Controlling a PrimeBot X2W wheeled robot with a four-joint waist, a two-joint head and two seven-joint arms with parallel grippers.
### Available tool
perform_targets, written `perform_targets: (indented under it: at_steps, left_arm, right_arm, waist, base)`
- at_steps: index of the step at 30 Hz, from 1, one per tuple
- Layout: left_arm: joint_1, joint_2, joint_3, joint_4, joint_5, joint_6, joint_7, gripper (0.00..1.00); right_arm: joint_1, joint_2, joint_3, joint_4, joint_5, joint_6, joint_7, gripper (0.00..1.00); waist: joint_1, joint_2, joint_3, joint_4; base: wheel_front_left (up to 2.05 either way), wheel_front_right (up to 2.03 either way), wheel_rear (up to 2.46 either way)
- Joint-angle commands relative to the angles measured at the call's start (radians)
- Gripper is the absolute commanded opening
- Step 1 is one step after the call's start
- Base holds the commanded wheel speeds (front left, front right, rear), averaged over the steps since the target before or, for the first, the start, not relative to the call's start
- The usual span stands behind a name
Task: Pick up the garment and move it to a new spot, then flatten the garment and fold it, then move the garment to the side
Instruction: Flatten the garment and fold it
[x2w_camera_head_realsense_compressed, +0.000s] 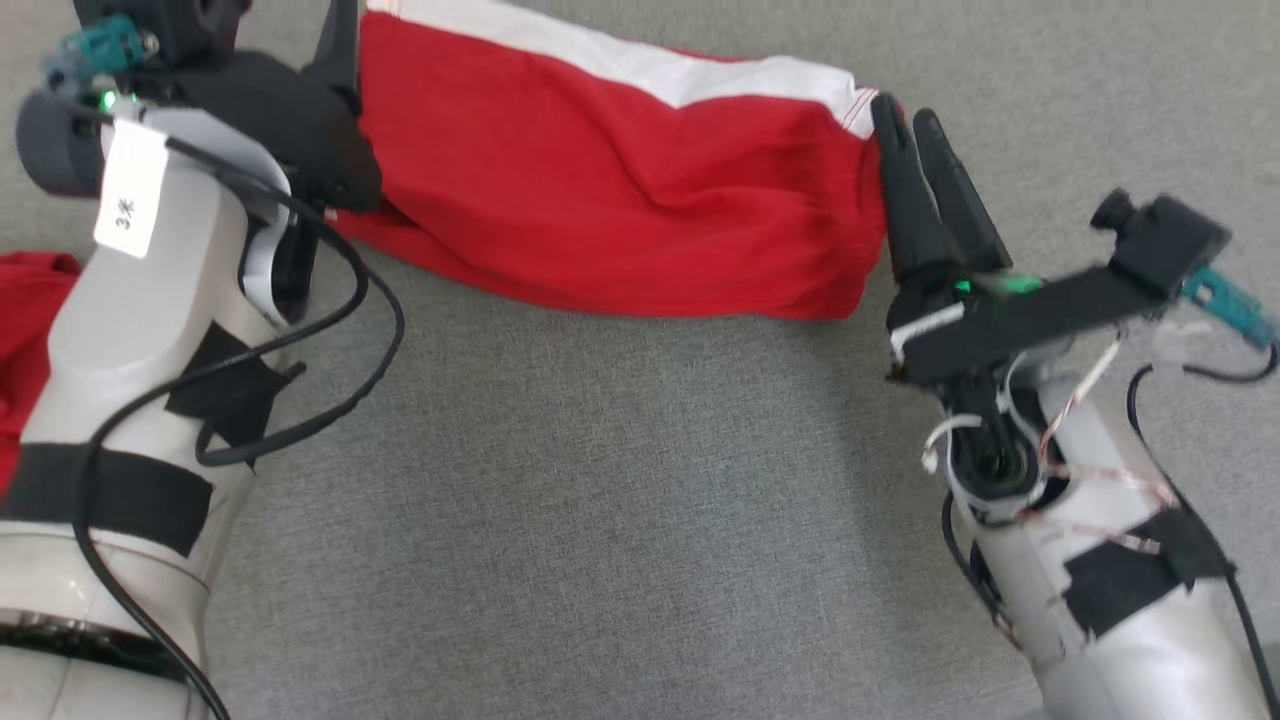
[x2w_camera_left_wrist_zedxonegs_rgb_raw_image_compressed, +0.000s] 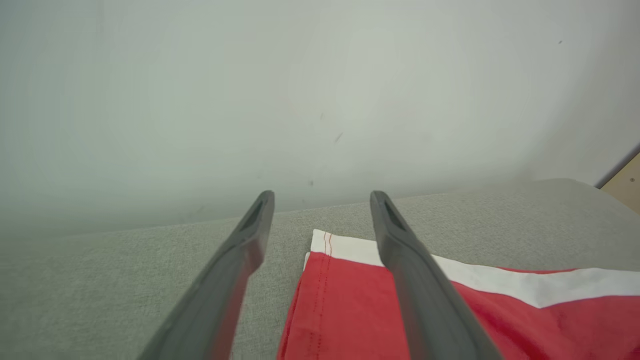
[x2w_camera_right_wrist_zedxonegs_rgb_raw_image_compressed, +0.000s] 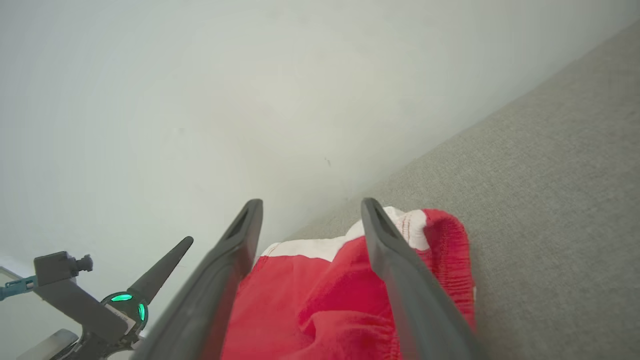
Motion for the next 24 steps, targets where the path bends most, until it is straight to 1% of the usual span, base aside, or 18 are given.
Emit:
perform_targets:
  at_steps: [1, 6, 7, 12, 15, 17, 19, 21, 24]
  left_arm:
    - [0.021, 0.001, 0.001, 0.008, -0.008, 0.004, -0.010, 1.00]
    - [0.057, 0.003, 0.005, 0.035, -0.017, 0.012, -0.026, 1.00]
    - [0.062, 0.004, 0.005, 0.041, -0.019, 0.014, -0.027, 1.00]
    - [0.083, 0.010, 0.003, 0.069, -0.027, 0.016, -0.026, 1.00]
    - [0.092, 0.014, -0.004, 0.091, -0.026, 0.026, -0.009, 1.00]
    - [0.096, 0.013, -0.008, 0.106, -0.029, 0.025, 0.007, 1.00]
    - [0.096, 0.014, -0.013, 0.122, -0.028, 0.034, 0.025, 1.00]
    - [0.096, 0.014, -0.018, 0.138, -0.028, 0.038, 0.047, 1.00]
    - [0.091, 0.014, -0.020, 0.161, -0.033, 0.048, 0.082, 1.00]
  right_arm:
    - [0.036, -0.005, -0.003, -0.029, -0.042, 0.000, -0.011, 1.00]
    - [0.150, -0.003, 0.000, -0.148, -0.203, 0.000, -0.030, 1.00]
    - [0.172, -0.004, 0.005, -0.170, -0.254, 0.000, -0.037, 1.00]
    - [0.279, 0.002, -0.015, -0.245, -0.420, 0.000, -0.056, 1.00]
    - [0.329, 0.004, -0.034, -0.269, -0.511, 0.000, -0.064, 1.00]
    - [0.357, 0.004, -0.043, -0.277, -0.546, 0.000, -0.070, 1.00]
    - [0.376, 0.004, -0.045, -0.282, -0.574, 0.000, -0.073, 1.00]
    - [0.387, 0.005, -0.038, -0.287, -0.633, 0.000, -0.075, 1.00]
    - [0.408, 0.004, -0.037, -0.284, -0.687, 0.000, -0.078, 1.00]
  waist:
    - [0.0000, 0.0000, -0.035, 0.006]
    - [0.0000, 0.0000, -0.076, 0.003]
    - [0.0000, 0.0000, -0.084, 0.000]
    - [0.0000, 0.0000, -0.107, -0.012]
    - [0.0000, 0.0000, -0.112, -0.021]
    - [0.0000, 0.0000, -0.114, -0.027]
    - [0.0000, 0.0000, -0.112, -0.033]
    - [0.0000, 0.0000, -0.109, -0.037]
    - [0.0000, 0.0000, -0.106, -0.041]
  base:
    - [0.00, 0.00, 0.00]
    - [0.00, 0.00, 0.00]
    - [0.00, 0.00, 0.00]
    - [0.00, 0.00, 0.00]
    - [0.00, 0.00, 0.00]
    - [0.00, 0.00, 0.00]
    - [0.00, 0.00, 0.00]
    - [0.00, 0.00, 0.00]
    - [0.00, 0.00, 0.00]
